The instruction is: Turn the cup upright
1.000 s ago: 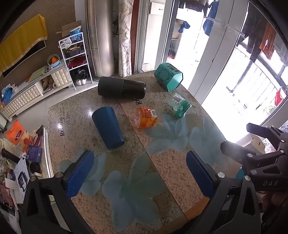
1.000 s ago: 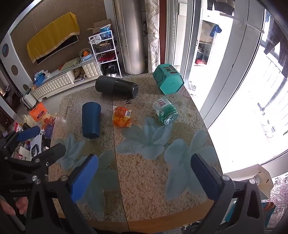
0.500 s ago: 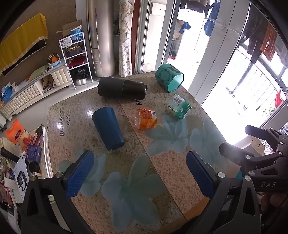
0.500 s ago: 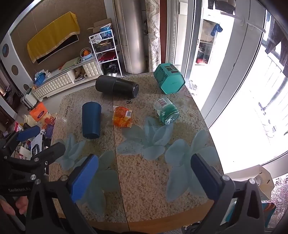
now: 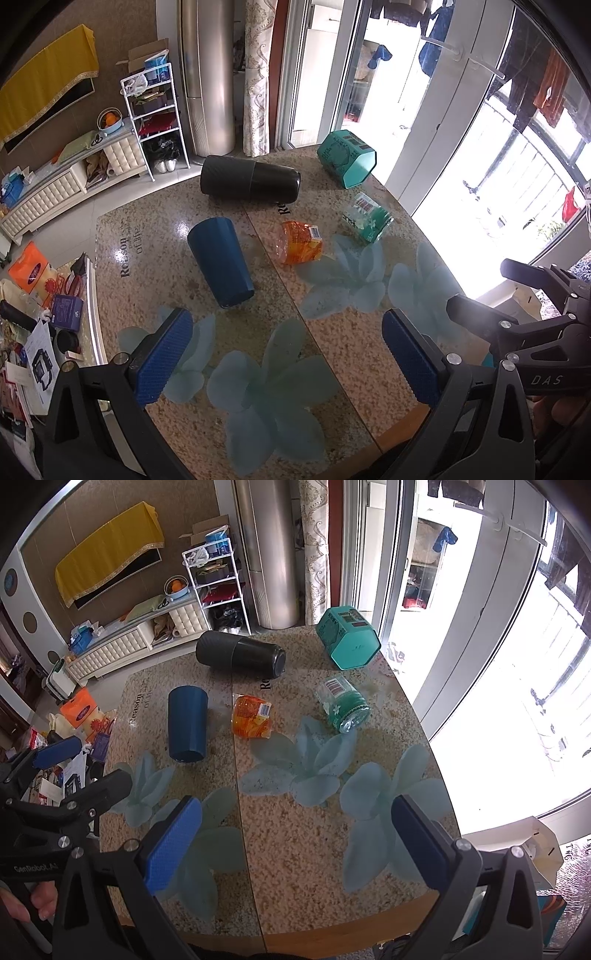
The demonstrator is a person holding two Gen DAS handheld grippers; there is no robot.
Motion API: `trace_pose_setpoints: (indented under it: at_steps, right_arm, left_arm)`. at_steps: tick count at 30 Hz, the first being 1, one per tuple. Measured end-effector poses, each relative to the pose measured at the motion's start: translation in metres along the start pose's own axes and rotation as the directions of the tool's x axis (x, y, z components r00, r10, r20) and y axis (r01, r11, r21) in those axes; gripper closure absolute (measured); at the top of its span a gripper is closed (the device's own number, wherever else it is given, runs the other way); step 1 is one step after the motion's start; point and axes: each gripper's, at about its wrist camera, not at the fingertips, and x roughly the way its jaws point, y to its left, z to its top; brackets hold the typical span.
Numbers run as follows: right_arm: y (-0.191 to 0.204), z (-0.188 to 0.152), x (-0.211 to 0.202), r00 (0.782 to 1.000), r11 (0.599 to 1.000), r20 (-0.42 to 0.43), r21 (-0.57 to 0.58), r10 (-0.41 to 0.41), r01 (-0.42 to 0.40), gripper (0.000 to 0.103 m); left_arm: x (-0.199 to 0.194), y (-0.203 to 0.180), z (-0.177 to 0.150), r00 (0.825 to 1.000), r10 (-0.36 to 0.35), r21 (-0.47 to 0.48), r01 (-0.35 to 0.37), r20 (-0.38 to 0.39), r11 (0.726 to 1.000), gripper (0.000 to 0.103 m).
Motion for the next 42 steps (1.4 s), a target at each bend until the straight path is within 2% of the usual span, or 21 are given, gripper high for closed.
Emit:
trace_pose_setpoints:
  at_steps: [12, 19, 22, 26, 32, 36, 42]
  right_arm:
    - [0.000, -0.003, 0.000, 1.000, 1.000, -0.012, 0.003, 0.005, -0.005, 0.000]
    - [0.001, -0.004, 0.000, 1.000, 1.000, -0.019, 0.002, 0.008, -0.008, 0.000]
    - [0.002, -0.005, 0.001, 1.000, 1.000, -0.022, 0.004, 0.013, -0.013, 0.000]
    - [0.002, -0.006, 0.001, 0.999, 1.000, -0.027, 0.007, 0.021, -0.021, 0.000]
    - [-0.003, -0.013, 0.005, 0.998, 0.999, -0.041, 0.038, 0.037, -0.035, 0.000]
    - [-0.011, -0.016, 0.007, 0.997, 0.997, -0.058, 0.067, 0.046, -0.042, 0.000]
    - [-0.029, -0.016, 0.010, 0.996, 0.995, -0.084, 0.089, 0.044, -0.036, 0.000]
  left_arm:
    - [-0.003, -0.003, -0.002, 1.000, 0.011, 0.006, -0.011, 0.005, 1.000, 0.000]
    - [-0.004, -0.002, -0.003, 1.000, 0.000, 0.009, 0.000, 0.002, 1.000, 0.000]
    - [-0.005, -0.001, -0.003, 1.000, -0.017, 0.012, 0.016, 0.024, 1.000, 0.000]
    - [-0.012, -0.002, -0.001, 0.995, 0.046, 0.061, -0.052, 0.084, 0.997, 0.000]
    - [-0.003, -0.001, 0.007, 1.000, 0.024, 0.143, -0.024, 0.007, 0.989, 0.000]
    - [0.013, 0.001, 0.016, 0.995, 0.031, 0.216, -0.010, -0.093, 0.976, 0.000]
    - [0.033, 0.004, 0.033, 0.988, 0.074, 0.312, -0.030, -0.132, 0.950, 0.000]
